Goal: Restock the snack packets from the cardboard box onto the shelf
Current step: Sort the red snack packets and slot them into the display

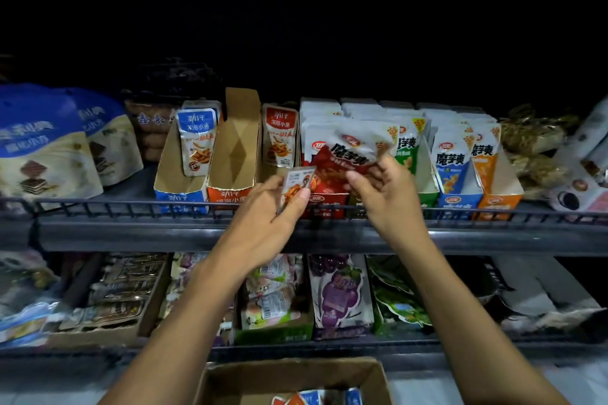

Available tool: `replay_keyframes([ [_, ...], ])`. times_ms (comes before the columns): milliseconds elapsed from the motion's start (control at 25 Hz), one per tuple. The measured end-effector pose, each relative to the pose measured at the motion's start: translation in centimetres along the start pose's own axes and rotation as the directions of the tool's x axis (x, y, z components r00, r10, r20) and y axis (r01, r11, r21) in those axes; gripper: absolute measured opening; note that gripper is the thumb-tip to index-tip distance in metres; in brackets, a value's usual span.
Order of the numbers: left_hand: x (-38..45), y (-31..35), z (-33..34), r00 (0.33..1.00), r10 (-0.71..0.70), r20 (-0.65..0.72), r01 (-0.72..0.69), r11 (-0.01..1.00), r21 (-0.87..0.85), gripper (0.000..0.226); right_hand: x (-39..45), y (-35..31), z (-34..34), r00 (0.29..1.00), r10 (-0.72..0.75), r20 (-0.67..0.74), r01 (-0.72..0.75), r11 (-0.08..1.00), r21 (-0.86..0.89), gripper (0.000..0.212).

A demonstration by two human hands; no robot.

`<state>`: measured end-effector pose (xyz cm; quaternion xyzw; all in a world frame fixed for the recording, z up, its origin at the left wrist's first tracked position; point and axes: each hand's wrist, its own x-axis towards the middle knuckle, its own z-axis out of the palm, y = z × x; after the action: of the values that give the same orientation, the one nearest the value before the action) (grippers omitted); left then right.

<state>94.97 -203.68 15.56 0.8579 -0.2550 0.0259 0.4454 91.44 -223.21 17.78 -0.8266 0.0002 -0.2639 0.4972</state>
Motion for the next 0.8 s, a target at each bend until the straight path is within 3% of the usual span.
replay_keyframes([
  [120,0.0,-0.2,0.4,0.995,-0.014,0.094,0.007,0.997,0.074,0.049,0.4,0.0,-1.1,0.999,-0.047,-0.017,0.043,0.983,-0.181,0.011],
  [200,0.0,0.1,0.3,0.994,-0.034,0.1,0.027,0.997,0.067,0.045,0.5,-0.2,-1.1,0.994,-0.055,0.091,0.074,0.972,-0.224,0.025],
  [280,0.0,0.3,0.3,0.995,-0.039,0.087,0.036,0.999,0.035,0.042,0.5,0.2,-0.4,0.983,-0.054,0.176,0.106,0.946,-0.307,0.025],
  [400,0.0,0.3,0.5,0.999,-0.033,0.038,0.036,0.997,-0.066,0.043,0.7,0.7,0.6,0.993,-0.099,0.059,0.115,0.893,-0.436,0.007],
  [520,0.1,0.6,0.7,0.995,-0.098,-0.02,0.091,0.971,-0.221,0.039,0.7,0.4,1.2,0.982,-0.174,-0.07,0.131,0.906,-0.403,0.02],
  [680,-0.2,2.1,0.3,0.963,-0.254,-0.084,0.177,0.84,-0.513,0.024,0.5,0.3,1.4,0.988,-0.084,-0.133,-0.017,0.785,-0.62,0.04],
  [760,-0.1,2.5,0.1,0.941,-0.324,-0.099,0.187,0.74,-0.646,0.017,0.2,-0.2,0.8,0.989,-0.104,-0.107,0.029,0.837,-0.546,0.05],
  [800,0.0,2.5,0.0,0.925,-0.365,-0.105,0.188,0.681,-0.707,0.016,-0.2,-0.8,0.5,0.998,-0.056,-0.003,0.05,0.911,-0.41,0.049],
])
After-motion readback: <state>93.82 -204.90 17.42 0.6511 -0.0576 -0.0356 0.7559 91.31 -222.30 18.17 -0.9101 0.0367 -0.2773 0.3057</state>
